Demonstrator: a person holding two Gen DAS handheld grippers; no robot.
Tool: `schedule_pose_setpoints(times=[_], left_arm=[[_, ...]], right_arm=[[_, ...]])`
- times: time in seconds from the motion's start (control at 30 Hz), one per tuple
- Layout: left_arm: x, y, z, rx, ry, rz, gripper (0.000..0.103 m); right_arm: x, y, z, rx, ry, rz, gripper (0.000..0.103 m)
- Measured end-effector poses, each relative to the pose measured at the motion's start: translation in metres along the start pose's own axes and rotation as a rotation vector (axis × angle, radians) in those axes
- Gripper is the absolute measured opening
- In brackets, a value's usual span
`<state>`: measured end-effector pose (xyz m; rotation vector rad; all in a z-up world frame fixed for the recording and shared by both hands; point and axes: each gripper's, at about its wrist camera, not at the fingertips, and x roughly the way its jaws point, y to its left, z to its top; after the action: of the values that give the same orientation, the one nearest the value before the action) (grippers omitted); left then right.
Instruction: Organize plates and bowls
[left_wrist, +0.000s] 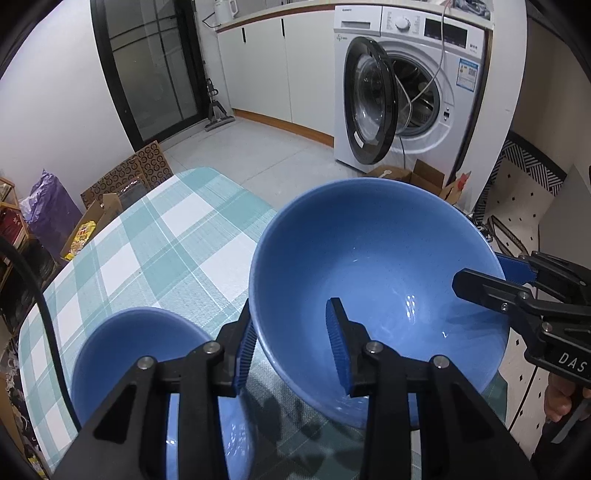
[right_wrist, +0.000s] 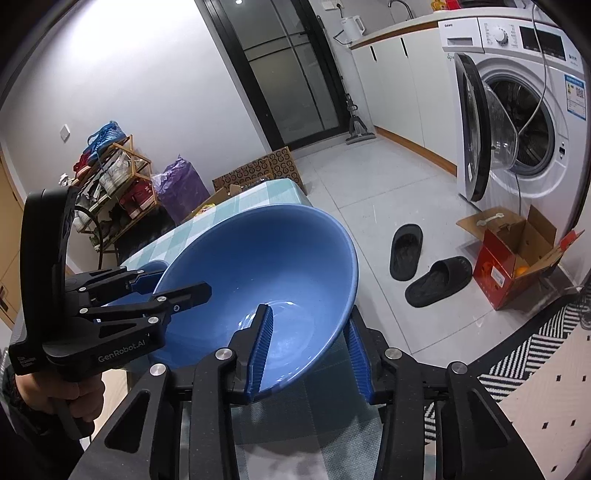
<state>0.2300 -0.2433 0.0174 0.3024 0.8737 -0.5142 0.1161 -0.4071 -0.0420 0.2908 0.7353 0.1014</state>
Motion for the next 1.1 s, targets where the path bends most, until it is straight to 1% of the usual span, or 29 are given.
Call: schedule_pose_setpoints(times=[0.43,0.53,0.63,0.83,1.1], left_arm=[[-0.030,0.020,-0.012,-0.058,-0.066,-0.004,0.035],[-0.037,0.024,-0.014,-0.061,-0.078,0.006,0.035],[-0.044,0.029,-0.016,-0.069,-0.093,0.009,0.035],[-0.058,0.040,-0.016,-0.087,-0.127,0.008,0.035],[-0.077,0.062,-0.025,-0.122,-0.165,0.021,0.035]], right_arm=[[-0.017,0.029,-0.002,-0.060,-0.037,0.015,0.038],[-0.020,0.040,-0.001,-0.079,-0.045,0.018,0.038],[-0.024,0.048,0.001,-0.088,-0.063,0.025,0.036],[-0.027,0.061,0.011,-0.105,-0.073,0.026,0.033],[-0.030,0.086,0.026,-0.146,-0.097,0.034,0.032]])
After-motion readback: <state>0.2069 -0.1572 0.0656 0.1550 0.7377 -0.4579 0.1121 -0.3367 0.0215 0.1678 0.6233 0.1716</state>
